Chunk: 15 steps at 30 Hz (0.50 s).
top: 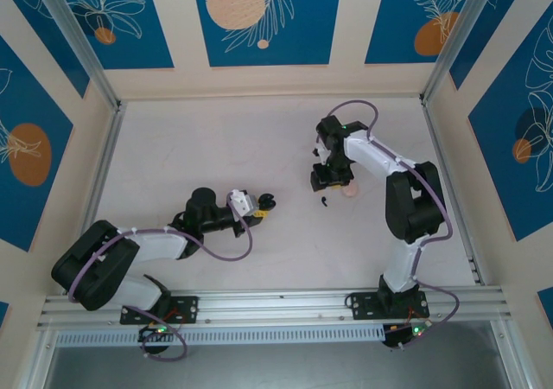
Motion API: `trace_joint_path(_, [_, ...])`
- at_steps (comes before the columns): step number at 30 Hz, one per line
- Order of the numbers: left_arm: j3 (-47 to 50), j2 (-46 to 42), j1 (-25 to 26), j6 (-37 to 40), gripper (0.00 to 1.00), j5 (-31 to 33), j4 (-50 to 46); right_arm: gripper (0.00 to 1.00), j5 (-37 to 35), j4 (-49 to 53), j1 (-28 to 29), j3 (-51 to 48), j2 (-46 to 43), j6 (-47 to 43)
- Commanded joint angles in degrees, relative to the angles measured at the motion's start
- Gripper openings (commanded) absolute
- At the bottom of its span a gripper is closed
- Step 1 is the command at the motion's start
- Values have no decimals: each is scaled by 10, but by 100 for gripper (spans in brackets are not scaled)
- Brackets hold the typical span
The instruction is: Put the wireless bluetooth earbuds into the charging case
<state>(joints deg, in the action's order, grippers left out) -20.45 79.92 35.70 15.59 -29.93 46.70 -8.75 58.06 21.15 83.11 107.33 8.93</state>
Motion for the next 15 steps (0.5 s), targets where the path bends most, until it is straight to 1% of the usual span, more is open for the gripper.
trace_joint_path(1, [-16,-9,9,14,15,1,-8,49,-30,35,5,19,45,-19])
trace_joint_path(6, [-21,-7,10,17,15,1,-16,47,-33,32,8,35,81,-30])
trace_joint_path(15, [-24,-7,11,19,15,4,-25,39,-11,23,13,49,108,-40])
